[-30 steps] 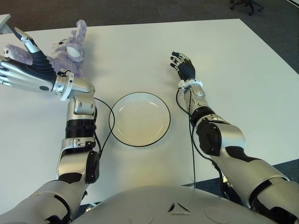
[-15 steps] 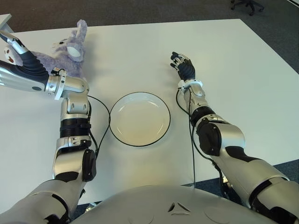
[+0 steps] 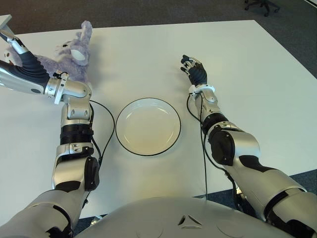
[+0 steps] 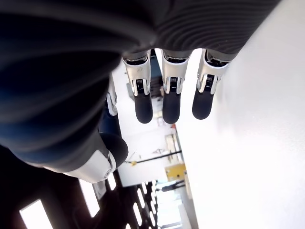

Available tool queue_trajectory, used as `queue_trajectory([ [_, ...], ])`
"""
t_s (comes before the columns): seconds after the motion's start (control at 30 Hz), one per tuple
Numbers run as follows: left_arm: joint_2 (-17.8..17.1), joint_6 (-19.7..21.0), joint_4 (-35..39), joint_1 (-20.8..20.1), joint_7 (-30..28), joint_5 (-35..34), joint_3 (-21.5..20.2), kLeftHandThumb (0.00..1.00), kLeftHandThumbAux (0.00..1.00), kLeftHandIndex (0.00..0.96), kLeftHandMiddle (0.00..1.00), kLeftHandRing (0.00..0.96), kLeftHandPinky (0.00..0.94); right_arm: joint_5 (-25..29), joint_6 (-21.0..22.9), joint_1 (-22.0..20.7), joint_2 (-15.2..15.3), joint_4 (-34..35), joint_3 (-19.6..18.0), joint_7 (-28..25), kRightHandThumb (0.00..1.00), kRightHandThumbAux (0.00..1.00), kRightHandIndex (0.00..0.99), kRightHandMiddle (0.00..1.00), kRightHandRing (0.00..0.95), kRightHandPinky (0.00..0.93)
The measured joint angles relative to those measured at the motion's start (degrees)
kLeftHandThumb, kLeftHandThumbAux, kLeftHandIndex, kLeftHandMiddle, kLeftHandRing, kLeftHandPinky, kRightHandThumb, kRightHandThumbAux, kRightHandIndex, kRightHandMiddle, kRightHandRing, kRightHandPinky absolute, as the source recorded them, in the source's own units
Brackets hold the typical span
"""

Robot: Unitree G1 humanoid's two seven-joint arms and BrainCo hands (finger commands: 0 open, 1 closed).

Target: Put the doll into the plate.

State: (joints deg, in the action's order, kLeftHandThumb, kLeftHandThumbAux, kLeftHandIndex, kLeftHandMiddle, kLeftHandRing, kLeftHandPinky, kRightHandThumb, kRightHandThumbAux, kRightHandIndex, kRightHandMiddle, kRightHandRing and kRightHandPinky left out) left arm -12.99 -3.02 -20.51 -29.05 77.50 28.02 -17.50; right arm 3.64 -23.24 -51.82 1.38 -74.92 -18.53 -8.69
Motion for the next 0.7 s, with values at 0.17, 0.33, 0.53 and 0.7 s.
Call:
queue_trajectory([
  [0.17,-0.4,-0.7,-0.4,0.0,-2.6,-0.8,0.0,0.314,0.311,0.000,0.000,0.000,0.000,0.0,0.0,0.0,0.0,0.0,0.0,0.0,0.697,0.723,0.402,0.149,0.121,0.141],
  [0.33,-1.1,-1.3,-1.3,-0.2,-4.3,-1.2,0.0,0.307,0.319,0.000,0.000,0.000,0.003,0.0,-0.1,0.0,-0.1,0.0,0.1,0.0,0.697,0.723,0.402,0.151,0.121,0.149],
  [0.53,-1.7,-1.2,-3.0,-0.7,-6.3,-2.2,-0.1,0.301,0.329,0.000,0.000,0.000,0.016,0.0,-0.1,0.0,-0.1,0.0,0.1,0.1,0.696,0.724,0.401,0.153,0.125,0.151],
  [0.7,-1.2,0.6,-2.4,-1.2,-7.0,-2.1,0.5,0.274,0.323,0.000,0.000,0.001,0.016,0.0,-0.1,0.0,-0.1,0.0,0.0,0.5,0.696,0.724,0.402,0.153,0.124,0.148],
])
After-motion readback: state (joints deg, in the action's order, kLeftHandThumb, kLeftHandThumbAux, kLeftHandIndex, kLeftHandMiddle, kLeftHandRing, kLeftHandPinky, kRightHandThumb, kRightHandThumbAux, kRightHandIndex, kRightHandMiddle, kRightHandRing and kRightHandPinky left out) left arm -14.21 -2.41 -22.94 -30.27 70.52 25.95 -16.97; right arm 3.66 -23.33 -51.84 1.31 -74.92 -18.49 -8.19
